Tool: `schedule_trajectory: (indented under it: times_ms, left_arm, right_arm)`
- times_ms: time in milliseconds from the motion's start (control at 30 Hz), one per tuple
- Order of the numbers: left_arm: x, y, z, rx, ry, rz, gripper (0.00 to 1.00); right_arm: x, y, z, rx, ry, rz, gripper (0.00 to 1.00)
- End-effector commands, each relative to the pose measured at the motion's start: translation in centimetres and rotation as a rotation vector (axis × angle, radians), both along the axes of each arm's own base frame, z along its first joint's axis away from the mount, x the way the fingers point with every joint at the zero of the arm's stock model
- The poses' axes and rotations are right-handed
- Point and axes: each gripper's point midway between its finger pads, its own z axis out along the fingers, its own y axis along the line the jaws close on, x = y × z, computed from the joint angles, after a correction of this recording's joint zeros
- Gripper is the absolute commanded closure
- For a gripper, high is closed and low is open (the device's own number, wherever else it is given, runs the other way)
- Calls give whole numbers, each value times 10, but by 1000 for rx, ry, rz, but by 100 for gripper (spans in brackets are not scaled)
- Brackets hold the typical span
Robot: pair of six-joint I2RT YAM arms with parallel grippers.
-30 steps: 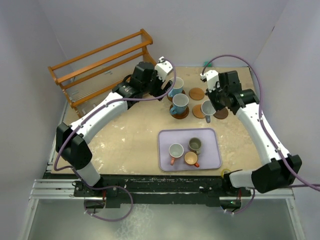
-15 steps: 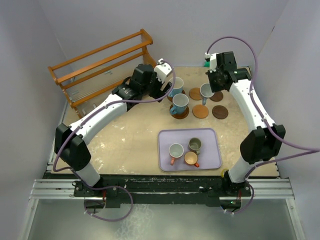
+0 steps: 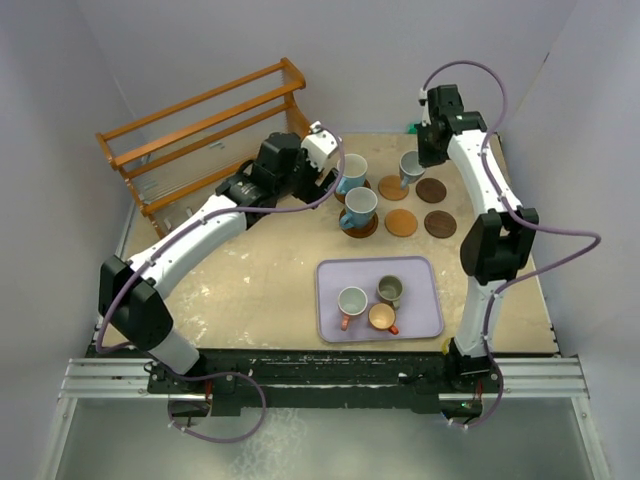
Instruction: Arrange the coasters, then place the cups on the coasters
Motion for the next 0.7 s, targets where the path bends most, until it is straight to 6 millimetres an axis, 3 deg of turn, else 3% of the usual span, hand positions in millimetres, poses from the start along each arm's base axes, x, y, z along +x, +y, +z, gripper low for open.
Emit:
schedule_trajectory:
  times_ms: [0, 367, 667]
  left_arm:
    - [-1, 6, 32, -48, -86, 9, 18]
    - [-5, 10, 31, -45, -99, 4, 18]
    - [-9, 13, 31, -38, -104, 3, 18]
  right_arm:
    - [13, 2, 20, 40, -52, -83, 100]
    - [44, 9, -12, 146, -18, -165, 100]
    - [57, 17, -34, 195, 11, -175, 100]
